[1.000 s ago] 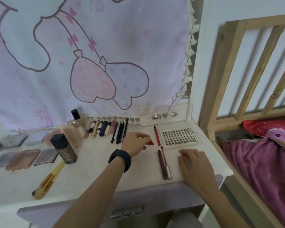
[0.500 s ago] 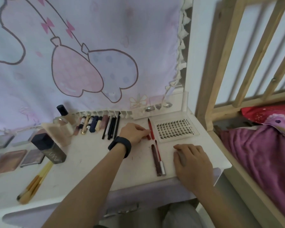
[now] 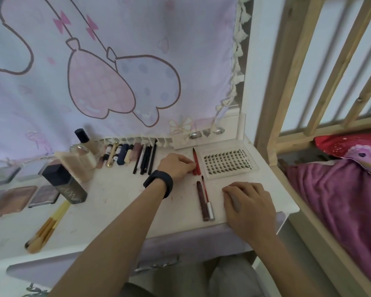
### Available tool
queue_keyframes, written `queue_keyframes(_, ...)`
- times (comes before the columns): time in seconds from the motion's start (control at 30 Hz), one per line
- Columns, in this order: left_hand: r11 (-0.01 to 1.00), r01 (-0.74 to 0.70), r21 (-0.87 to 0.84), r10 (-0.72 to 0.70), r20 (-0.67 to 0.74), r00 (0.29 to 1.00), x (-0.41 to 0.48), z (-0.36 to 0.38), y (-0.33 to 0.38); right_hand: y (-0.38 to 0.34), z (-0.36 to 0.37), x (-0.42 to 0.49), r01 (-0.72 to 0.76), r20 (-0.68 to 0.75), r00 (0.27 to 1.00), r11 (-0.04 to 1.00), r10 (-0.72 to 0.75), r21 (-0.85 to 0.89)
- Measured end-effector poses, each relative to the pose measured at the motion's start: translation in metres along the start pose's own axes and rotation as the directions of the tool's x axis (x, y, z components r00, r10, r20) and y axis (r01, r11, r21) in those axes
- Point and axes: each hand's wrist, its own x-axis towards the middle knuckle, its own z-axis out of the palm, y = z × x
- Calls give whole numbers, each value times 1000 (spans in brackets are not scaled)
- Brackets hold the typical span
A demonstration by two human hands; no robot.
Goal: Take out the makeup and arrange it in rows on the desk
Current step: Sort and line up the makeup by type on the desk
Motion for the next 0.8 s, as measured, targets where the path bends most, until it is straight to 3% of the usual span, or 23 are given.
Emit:
queue_keyframes(0.17,1000,-8,-10,7,-37,999,-6,-12,-2,0,-1,-2,21,-10,1000,1000,-21,-2)
queue_keyframes(0.23,988,-17,152,38,-135,990,-9,-25,-6,0,-1,-2,15,-4,1000,1000,-15,-3)
queue_keyframes(0.37,831,73,551,132,-322,938,-11,-53,-24,-1,-1,0,-7,8,1000,1000,8,-16)
queue_keyframes(0.5,757,157,634,69,-317,946,-13,-61,-34,-2,-2,1,-30,29,999,999,31,-27)
queue_keyframes(0.67,757,157,635,41,-286,957,-21,-59,-29,-4,-3,1,-37,21,999,999,37,-19)
queue_keyframes(0.8,717,195,669,-60,-219,974,-32,-62,-17,-5,-4,1,-35,27,999,999,36,-15)
